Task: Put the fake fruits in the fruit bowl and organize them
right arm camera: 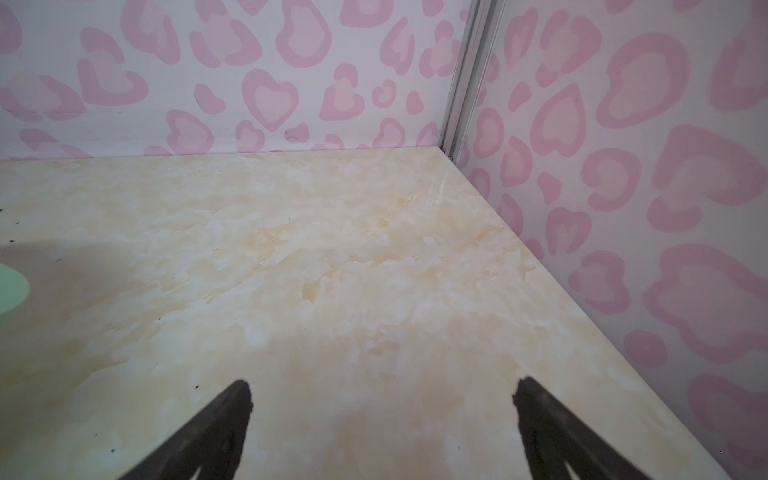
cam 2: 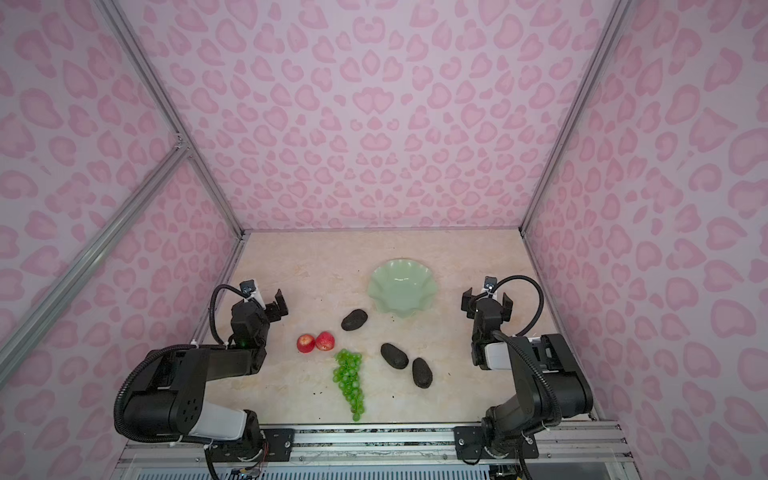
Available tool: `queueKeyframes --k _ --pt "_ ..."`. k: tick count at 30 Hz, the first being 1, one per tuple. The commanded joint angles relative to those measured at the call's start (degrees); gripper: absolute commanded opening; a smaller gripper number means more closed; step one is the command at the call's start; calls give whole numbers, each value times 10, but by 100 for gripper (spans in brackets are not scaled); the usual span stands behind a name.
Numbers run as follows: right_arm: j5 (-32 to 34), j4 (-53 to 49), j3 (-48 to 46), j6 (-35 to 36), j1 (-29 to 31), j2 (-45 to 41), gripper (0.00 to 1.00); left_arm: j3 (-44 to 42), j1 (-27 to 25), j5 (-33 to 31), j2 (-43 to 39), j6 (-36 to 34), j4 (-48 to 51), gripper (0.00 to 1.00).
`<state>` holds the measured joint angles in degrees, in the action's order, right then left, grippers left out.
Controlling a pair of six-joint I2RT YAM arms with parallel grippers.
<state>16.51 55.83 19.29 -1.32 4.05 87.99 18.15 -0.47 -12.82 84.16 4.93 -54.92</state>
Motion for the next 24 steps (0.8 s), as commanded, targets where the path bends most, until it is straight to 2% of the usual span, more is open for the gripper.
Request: queueKeyframes --k 1,24 --pt "8 2 0 -4 0 2 99 3 0 1 1 -5 -18 98" --pt "-11 -7 4 -8 -9 1 99 5 6 14 0 -3 -13 98"
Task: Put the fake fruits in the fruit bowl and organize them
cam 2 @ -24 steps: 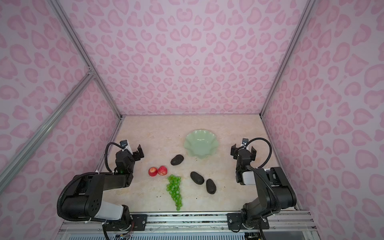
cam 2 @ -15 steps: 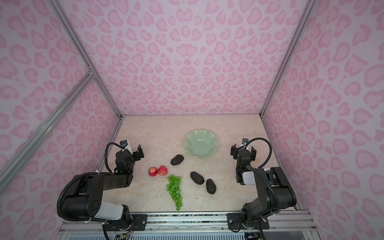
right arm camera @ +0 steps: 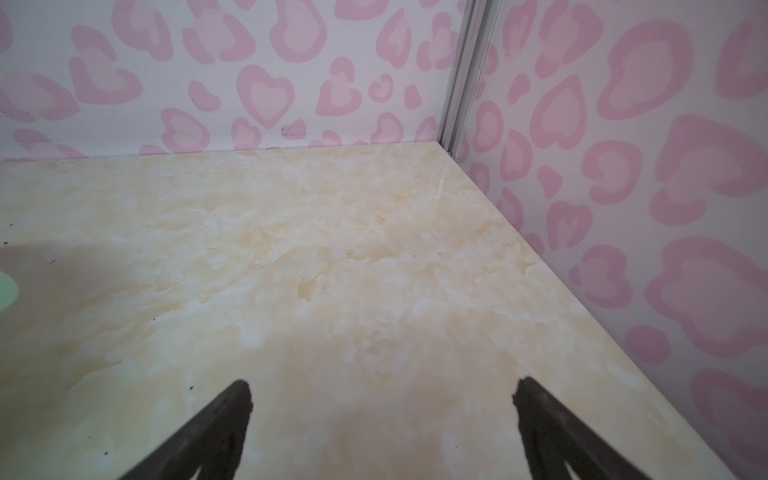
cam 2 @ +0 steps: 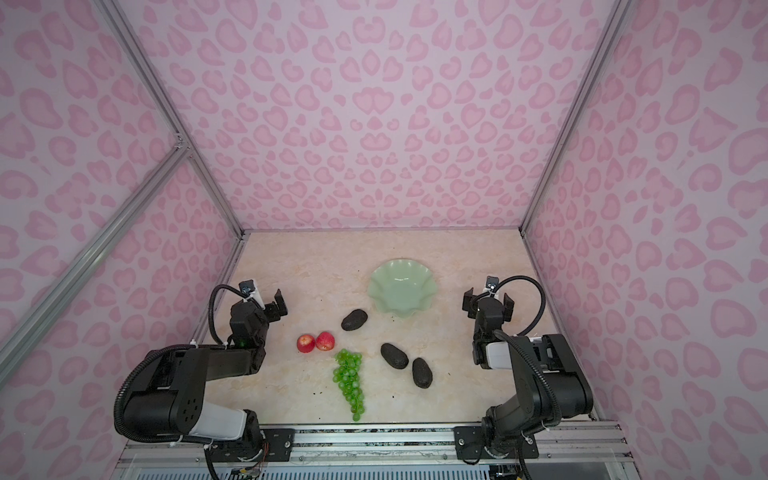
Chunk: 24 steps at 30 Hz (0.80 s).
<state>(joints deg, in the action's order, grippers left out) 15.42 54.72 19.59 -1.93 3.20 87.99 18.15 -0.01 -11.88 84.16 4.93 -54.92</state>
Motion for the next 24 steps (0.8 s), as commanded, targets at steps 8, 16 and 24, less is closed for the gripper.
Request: queueKeyframes --k 8,16,24 --pt "9 13 -5 2 4 -1 99 0 2 6 -3 -3 -19 100" --pt "112 -258 66 -63 55 -151 95 91 -19 -53 -122 35 228 95" --pt "-130 -411 37 -232 40 -330 98 144 -19 -84 -288 204 385 98"
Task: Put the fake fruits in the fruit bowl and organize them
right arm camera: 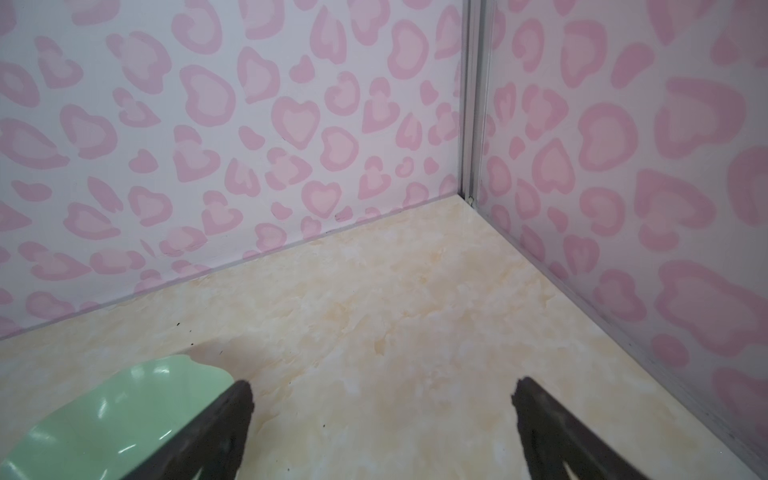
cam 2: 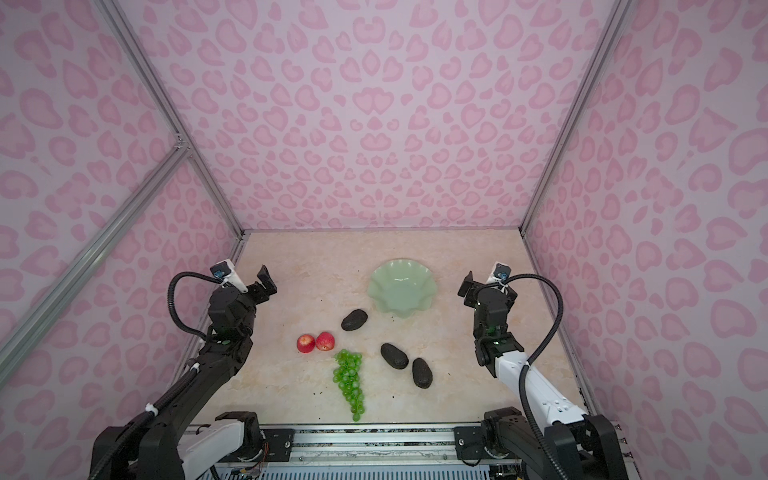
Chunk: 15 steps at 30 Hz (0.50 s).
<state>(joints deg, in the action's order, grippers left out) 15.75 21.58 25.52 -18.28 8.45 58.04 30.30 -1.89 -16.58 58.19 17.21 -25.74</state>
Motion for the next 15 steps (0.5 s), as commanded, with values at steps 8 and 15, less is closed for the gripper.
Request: queueKeyframes --k 8,15 --pt "-70 -360 2 -81 136 -169 87 27 1 -22 -108 121 210 97" --pt "-41 -489 2 -180 305 -161 84 21 1 -7 -127 131 219 98"
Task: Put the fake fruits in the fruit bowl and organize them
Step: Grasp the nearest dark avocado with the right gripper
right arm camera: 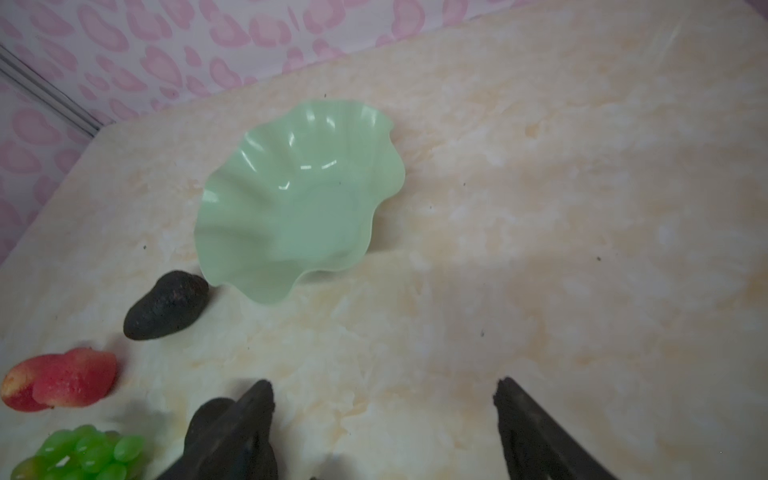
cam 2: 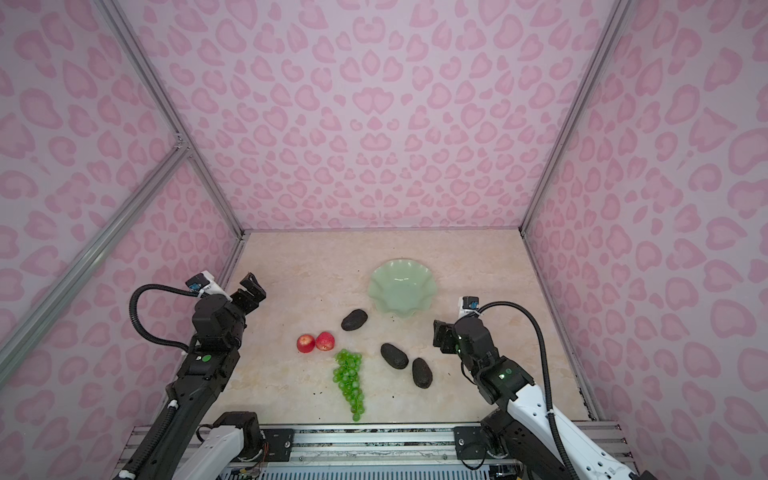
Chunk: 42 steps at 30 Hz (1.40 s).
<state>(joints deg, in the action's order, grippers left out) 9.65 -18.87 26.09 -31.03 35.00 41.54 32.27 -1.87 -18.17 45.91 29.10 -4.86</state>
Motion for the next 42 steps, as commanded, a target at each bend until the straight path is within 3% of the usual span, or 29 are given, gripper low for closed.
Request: queueKeyframes --k 1,4,10,23,29,35,38,42 --pt "27 -90 -9 -70 66 6 83 3 1 11 -3 11 14 98" --pt "39 -70 -30 -114 130 13 83 4 0 14 -4 10 18 98" --pt "53 -27 -28 -161 198 73 82 4 0 28 -5 10 22 98" --pt "50 16 -72 -209 218 134 65 -6 1 39 -25 16 34 98" --pt "56 -10 -44 -203 225 157 46 -5 0 42 -28 20 47 98" --pt "114 -76 43 -152 225 129 40 -2 0 79 -29 34 93 98" --pt "139 -45 94 -91 211 141 39 -3 0 124 -28 45 132 99" --pt "89 14 175 -10 139 223 39 -15 -1 201 -26 69 181 98"
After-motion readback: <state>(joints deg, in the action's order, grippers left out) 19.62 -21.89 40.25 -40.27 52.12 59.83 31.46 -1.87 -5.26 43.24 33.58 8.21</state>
